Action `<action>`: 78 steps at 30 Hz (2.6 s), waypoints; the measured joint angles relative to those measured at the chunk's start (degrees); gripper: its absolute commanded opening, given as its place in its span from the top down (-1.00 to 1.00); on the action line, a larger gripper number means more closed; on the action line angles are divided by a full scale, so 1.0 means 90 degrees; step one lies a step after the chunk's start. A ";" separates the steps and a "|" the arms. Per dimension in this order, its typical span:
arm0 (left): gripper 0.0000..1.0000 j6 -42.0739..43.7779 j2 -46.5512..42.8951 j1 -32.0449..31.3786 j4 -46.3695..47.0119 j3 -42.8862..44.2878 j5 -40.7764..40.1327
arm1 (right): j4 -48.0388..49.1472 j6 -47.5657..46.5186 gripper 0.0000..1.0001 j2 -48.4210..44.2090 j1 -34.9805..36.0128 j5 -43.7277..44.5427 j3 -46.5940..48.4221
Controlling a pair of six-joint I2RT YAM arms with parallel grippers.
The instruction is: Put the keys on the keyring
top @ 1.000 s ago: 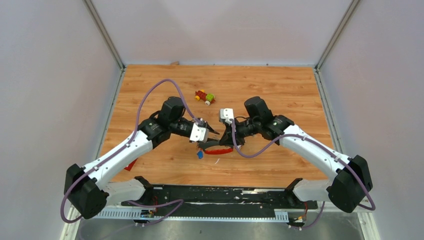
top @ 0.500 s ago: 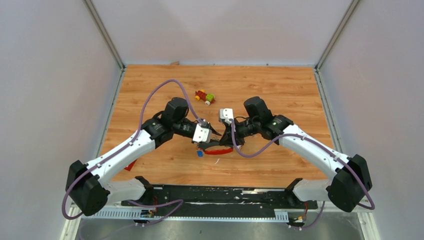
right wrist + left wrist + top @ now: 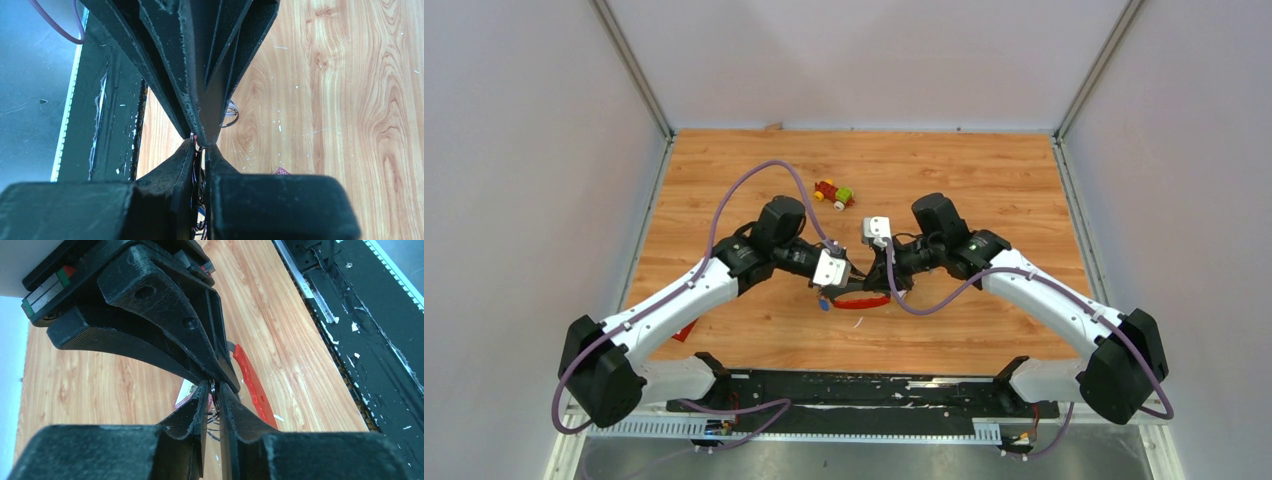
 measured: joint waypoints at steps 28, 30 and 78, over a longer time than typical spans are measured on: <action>1.00 0.0027 -0.0529 -0.0015 -0.0372 0.0022 -0.0338 | -0.0347 -0.0233 0.07 0.0369 0.0041 0.0238 0.0325; 1.00 0.0024 -0.0658 -0.0015 -0.0367 -0.0005 -0.0340 | -0.0398 -0.0282 0.07 0.0369 0.0041 0.0260 0.0325; 1.00 0.1562 -0.1404 -0.0063 -0.0053 -0.0976 -0.0833 | -0.0770 -0.0597 1.00 0.0369 -0.0311 -0.0775 0.0374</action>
